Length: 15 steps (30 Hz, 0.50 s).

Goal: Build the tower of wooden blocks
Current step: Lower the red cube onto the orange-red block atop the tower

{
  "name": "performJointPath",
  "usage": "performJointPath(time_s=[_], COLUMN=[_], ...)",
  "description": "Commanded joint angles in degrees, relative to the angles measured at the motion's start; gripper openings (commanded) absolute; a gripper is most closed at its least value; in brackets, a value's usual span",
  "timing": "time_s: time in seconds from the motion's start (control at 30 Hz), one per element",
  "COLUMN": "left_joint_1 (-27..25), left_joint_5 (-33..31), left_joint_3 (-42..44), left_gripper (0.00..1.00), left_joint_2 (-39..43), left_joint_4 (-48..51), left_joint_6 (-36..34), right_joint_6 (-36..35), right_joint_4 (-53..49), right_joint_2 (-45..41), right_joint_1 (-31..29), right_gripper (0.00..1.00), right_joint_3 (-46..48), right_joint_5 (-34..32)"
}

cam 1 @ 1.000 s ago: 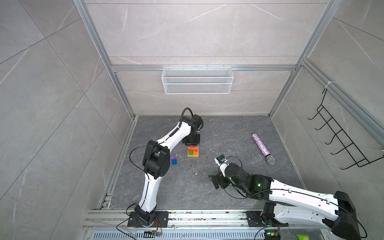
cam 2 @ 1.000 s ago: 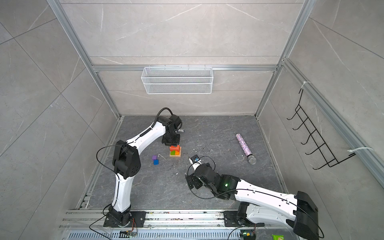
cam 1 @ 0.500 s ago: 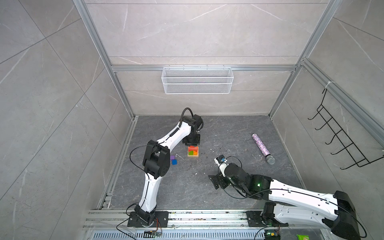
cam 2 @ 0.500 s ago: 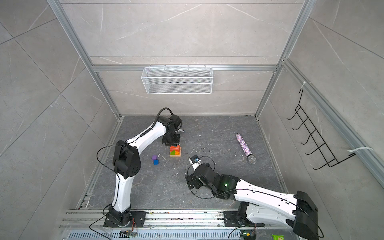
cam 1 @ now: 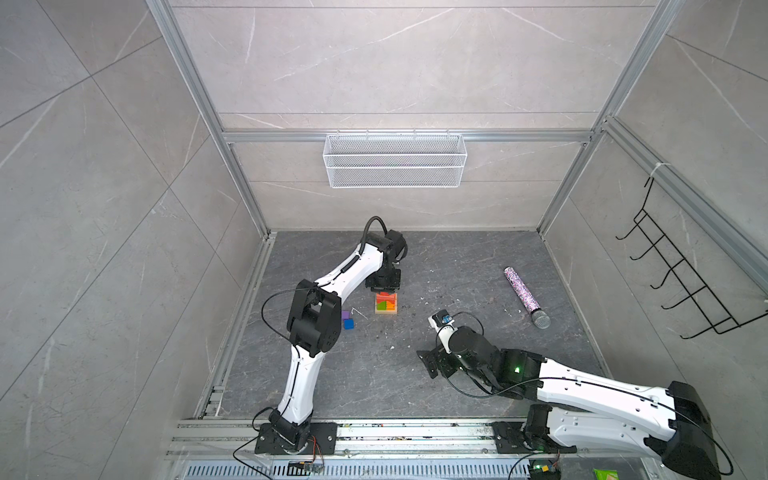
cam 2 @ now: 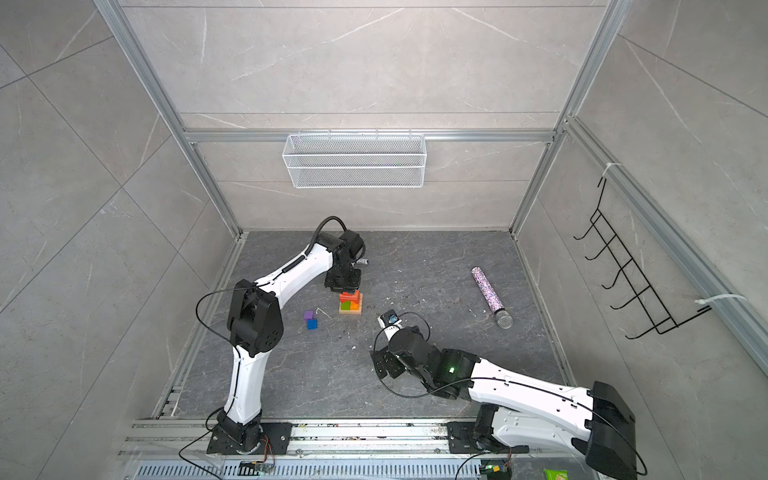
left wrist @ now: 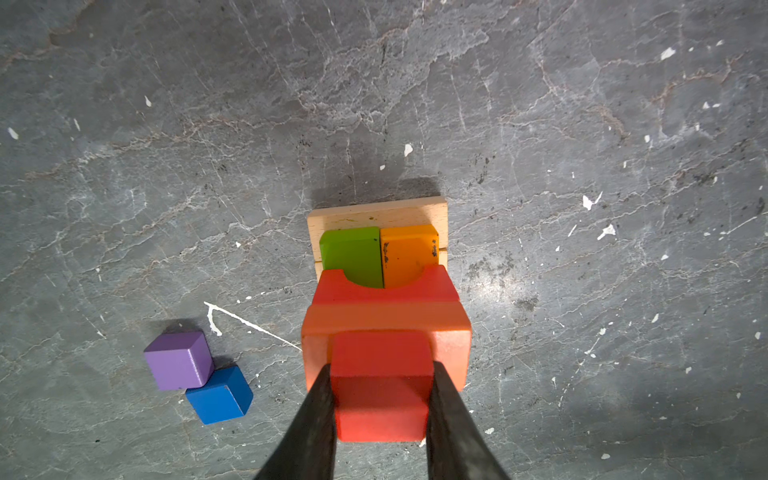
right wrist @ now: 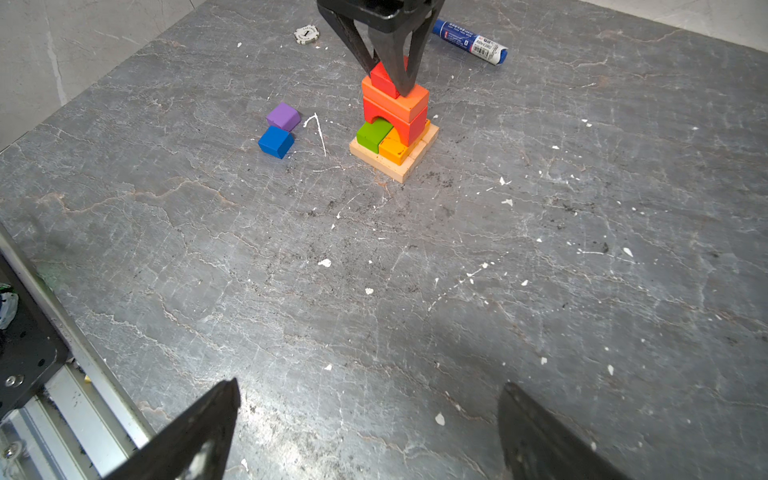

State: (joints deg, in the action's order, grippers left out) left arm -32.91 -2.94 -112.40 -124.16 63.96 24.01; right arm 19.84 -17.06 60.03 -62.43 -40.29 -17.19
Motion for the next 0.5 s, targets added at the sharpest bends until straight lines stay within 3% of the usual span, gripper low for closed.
performJointPath(time_s=[0.0, 0.47], left_joint_1=[-0.14, -0.31], left_joint_5=[-0.25, -0.12], left_joint_3=[-1.24, -1.06], left_gripper=[0.20, 0.29], left_joint_2=[-0.74, -0.57], left_joint_4=[0.63, 0.63], left_joint_6=[-0.54, -0.69], right_joint_6=[-0.24, -0.21], right_joint_4=[-0.79, -0.83], right_joint_2=[0.26, 0.61], right_joint_1=[-0.45, -0.41], right_gripper=[0.98, 0.98], right_joint_3=[-1.06, -1.23], right_joint_5=[-0.48, -0.48])
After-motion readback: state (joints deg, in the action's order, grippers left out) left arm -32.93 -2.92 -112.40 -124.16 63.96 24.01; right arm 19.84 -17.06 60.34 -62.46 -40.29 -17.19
